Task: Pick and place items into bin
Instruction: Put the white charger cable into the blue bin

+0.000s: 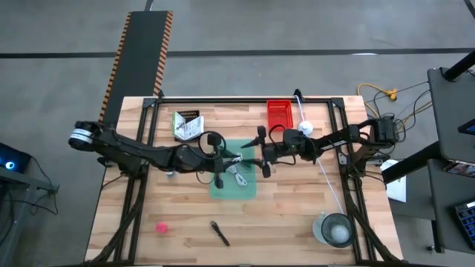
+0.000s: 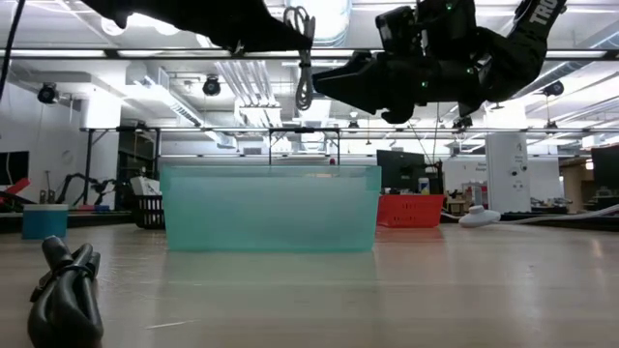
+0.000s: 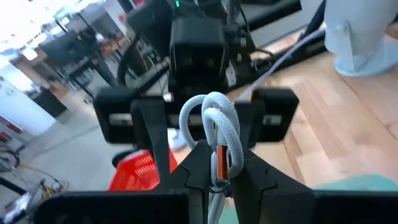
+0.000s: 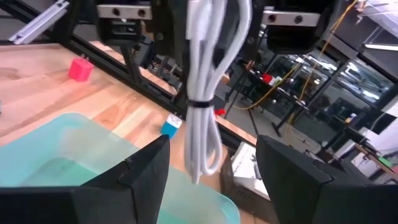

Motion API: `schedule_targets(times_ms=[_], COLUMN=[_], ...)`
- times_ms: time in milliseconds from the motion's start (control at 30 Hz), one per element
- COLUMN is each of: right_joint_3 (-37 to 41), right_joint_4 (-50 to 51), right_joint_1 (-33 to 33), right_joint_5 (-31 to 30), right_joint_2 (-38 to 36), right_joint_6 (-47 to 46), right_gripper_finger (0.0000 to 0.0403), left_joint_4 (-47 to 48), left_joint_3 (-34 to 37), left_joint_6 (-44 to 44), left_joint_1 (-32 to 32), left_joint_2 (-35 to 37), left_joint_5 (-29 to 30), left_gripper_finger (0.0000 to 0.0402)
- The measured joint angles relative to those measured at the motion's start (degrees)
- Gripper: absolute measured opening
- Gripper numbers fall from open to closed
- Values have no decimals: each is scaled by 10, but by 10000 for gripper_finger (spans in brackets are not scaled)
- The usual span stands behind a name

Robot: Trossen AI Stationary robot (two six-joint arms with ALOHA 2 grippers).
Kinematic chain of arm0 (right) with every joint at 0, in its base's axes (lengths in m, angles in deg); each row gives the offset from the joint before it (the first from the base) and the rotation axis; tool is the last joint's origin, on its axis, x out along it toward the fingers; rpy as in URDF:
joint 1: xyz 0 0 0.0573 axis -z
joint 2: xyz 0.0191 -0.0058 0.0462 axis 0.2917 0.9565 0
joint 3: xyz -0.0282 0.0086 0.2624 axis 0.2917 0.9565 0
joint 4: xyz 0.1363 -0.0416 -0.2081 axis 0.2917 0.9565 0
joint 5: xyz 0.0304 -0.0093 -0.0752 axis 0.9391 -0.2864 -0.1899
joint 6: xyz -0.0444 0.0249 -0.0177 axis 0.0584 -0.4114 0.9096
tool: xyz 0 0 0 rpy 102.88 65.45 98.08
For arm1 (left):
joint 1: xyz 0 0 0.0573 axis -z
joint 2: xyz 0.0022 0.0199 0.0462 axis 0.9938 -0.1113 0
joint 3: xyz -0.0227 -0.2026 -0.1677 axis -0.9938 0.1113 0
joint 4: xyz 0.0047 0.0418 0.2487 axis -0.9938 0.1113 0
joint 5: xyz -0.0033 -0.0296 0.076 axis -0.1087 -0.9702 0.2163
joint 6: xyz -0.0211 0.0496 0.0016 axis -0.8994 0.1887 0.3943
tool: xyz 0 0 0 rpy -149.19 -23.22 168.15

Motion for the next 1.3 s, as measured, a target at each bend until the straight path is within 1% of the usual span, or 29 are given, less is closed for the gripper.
schedule_targets(times_ms=[200,367,533,667,767,867,1000,1167,1300], right_joint_3=[0,0,0,0,0,0,0,0,0], right_joint_4=[0,0,0,-1,0,1,7,10,15], right_joint_1=[0,0,-1,-4,-4,-5,-5,-5,-5], right_joint_5=[-3,-61,-60,-56,-55,-55,-51,-51,-51], right_joint_2=[0,0,0,0,0,0,0,0,1], right_joint_6=[-1,-6,-6,-3,-1,1,6,20,20], right_gripper_finger=[222,215,204,187,165,135,85,19,13], left_joint_4=[-48,-49,-51,-50,-50,-51,-50,-49,-39], left_joint_3=[0,0,0,0,0,0,0,0,1], left_joint_6=[21,21,21,19,19,19,17,15,15], left_joint_1=[-3,-4,-5,-7,-7,-7,-7,-7,-7], left_joint_2=[-18,-18,-18,-18,-18,-18,-18,-18,-18], left_joint_5=[0,1,0,0,0,0,0,2,1], left_gripper_finger=[22,22,22,22,22,22,35,37,39])
